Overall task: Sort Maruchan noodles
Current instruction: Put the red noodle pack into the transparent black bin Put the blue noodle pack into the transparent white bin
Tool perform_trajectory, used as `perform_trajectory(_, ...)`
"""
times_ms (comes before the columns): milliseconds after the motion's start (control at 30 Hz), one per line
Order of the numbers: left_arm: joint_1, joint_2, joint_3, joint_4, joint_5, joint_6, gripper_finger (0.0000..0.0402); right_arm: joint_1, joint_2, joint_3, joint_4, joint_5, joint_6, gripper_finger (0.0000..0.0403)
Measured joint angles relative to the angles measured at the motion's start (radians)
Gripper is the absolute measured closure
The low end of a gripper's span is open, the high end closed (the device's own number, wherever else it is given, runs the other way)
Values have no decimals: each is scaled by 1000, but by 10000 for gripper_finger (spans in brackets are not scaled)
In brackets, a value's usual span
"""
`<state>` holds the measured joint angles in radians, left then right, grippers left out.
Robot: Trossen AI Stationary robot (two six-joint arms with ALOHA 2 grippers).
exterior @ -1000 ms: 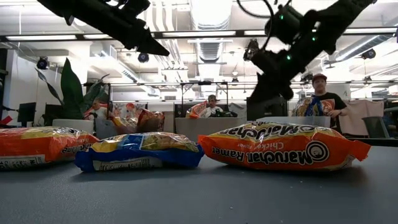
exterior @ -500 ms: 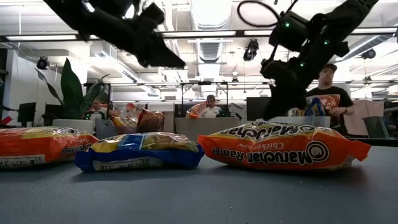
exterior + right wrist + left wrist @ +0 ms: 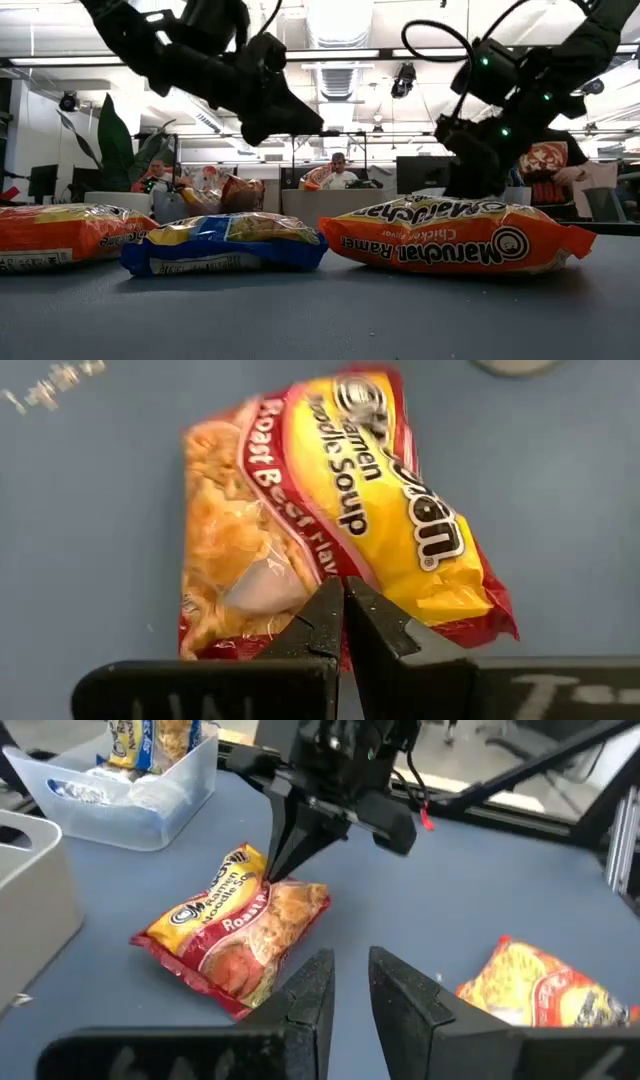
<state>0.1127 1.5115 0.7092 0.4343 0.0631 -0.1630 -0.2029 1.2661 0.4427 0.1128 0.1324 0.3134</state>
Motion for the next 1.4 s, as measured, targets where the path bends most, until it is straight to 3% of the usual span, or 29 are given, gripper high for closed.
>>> perform_trajectory(200, 1, 55, 1, 64, -6, -78, 314, 0, 0, -47, 21, 35, 9, 394)
perform_trajectory(500, 2, 143, 30, 99, -163, -219, 213, 0, 0, -132, 152, 55, 9, 394)
perform_trajectory(733, 7, 226, 91, 99, -170, -358, 154, 0, 0, -171, 226, 55, 5, 394)
perform_trajectory(933, 21, 282, 140, 95, -158, -440, 135, 0, 0, -177, 236, 78, -17, 394)
perform_trajectory(1400, 67, 338, 148, 100, -118, -555, 132, 0, 0, -177, 244, 90, -23, 394)
